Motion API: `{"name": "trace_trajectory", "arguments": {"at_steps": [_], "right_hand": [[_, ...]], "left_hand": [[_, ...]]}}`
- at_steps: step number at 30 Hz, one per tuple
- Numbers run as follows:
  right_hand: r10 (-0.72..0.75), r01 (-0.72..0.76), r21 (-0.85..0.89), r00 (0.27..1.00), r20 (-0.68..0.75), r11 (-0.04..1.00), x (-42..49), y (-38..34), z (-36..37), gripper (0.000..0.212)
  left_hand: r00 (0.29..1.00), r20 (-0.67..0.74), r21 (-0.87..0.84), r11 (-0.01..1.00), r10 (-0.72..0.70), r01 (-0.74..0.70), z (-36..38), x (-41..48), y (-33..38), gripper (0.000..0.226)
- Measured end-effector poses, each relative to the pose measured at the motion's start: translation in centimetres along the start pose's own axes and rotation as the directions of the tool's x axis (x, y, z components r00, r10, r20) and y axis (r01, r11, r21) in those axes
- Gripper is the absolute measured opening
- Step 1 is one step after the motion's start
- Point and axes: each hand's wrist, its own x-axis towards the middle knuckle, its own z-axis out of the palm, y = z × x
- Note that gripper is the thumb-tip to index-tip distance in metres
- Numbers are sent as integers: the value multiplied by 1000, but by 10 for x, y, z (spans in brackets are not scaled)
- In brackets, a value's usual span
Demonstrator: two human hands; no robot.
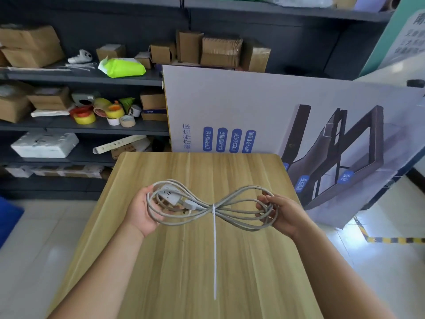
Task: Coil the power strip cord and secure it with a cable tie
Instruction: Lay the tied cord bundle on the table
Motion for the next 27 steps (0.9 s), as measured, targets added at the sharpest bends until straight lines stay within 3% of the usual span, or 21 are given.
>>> {"name": "trace_trajectory", "arguments": {"at_steps": [1,4,7,11,15,21,24,27], "right_hand": [[24,-24,-10,1000,-15,1000,8,10,-3,12],[129,-130,-4,989,-68,992,40,47,-17,13],[229,-226,40,965,-129,973,70,87,-38,13],[317,-306,82,928,-197,948,98,140,-70,24],[362,-338,130,890,-279,932,114,180,-97,21],[381,-341,178,875,-298,923,123,209,-119,21],[352,-321,146,885,-305,936,124,217,-127,28],[303,-300,68,871,-386,951,124,223,-134,34]], "left_hand": [[1000,-20,-4,1000,-23,23,-12,5,-7,28],[991,-114,-2,998,-64,64,-47,21,-35,42],[964,-225,-61,990,-140,129,-83,39,-73,35],[900,-357,-134,967,-252,217,-128,63,-121,42],[824,-459,-114,941,-333,317,-158,83,-157,28],[809,-490,36,920,-325,391,-183,96,-178,25],[839,-497,180,919,-223,351,-191,97,-178,12],[856,-494,309,890,-152,336,-198,97,-175,12]]}}
